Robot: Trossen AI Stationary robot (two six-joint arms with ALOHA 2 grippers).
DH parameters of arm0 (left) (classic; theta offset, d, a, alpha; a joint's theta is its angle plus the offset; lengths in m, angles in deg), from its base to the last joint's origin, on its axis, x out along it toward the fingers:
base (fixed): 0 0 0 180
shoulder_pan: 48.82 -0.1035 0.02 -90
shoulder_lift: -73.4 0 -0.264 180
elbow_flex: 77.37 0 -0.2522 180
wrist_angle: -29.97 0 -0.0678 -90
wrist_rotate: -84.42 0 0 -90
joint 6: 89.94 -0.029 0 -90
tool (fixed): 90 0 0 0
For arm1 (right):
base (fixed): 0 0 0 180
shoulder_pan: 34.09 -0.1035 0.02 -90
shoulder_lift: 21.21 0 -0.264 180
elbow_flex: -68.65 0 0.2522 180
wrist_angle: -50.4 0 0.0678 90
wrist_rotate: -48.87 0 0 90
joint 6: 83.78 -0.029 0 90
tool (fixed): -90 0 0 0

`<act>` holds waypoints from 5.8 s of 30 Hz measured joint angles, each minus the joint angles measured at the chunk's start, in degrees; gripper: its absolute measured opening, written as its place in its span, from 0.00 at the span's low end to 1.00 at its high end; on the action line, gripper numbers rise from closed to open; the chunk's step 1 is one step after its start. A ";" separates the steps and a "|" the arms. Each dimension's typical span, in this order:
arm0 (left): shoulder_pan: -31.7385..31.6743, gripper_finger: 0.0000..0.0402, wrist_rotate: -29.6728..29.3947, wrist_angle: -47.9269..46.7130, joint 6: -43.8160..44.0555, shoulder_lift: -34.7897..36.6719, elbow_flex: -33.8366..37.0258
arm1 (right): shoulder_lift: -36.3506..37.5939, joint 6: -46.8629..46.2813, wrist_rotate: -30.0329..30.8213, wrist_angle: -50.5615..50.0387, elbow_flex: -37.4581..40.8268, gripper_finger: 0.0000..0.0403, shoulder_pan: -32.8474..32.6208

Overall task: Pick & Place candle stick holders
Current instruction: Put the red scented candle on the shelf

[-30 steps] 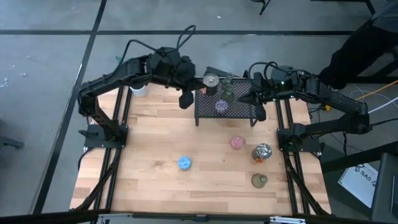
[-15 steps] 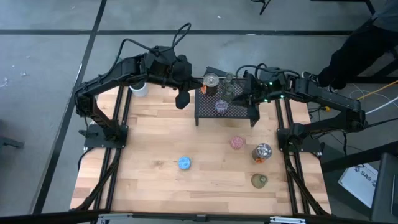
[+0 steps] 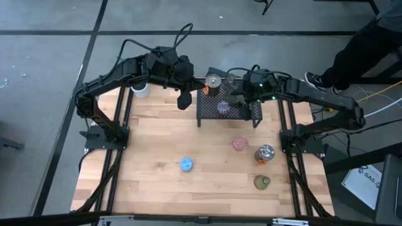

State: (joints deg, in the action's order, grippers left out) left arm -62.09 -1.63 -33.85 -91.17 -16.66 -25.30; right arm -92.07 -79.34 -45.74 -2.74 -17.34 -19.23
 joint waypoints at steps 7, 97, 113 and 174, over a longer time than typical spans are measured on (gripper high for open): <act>0.00 0.00 0.00 0.00 -0.02 0.00 0.00 | -3.53 -2.48 -2.86 0.03 0.00 0.74 -0.02; -0.37 0.00 -0.31 0.08 -2.54 -0.04 0.00 | -18.54 3.90 9.07 -8.81 -5.51 0.81 -1.63; -0.37 0.00 -0.28 0.09 -2.56 -0.04 0.02 | -20.42 3.71 8.44 -9.40 -5.57 0.81 -1.15; -0.39 0.00 -1.37 0.31 -2.55 -0.04 0.02 | -3.91 -9.54 19.59 -37.15 -14.21 0.74 4.36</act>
State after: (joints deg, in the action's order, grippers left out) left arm -62.49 -3.01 -33.55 -93.72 -16.70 -25.28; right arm -95.99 -88.88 -26.15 -39.89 -31.54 -14.86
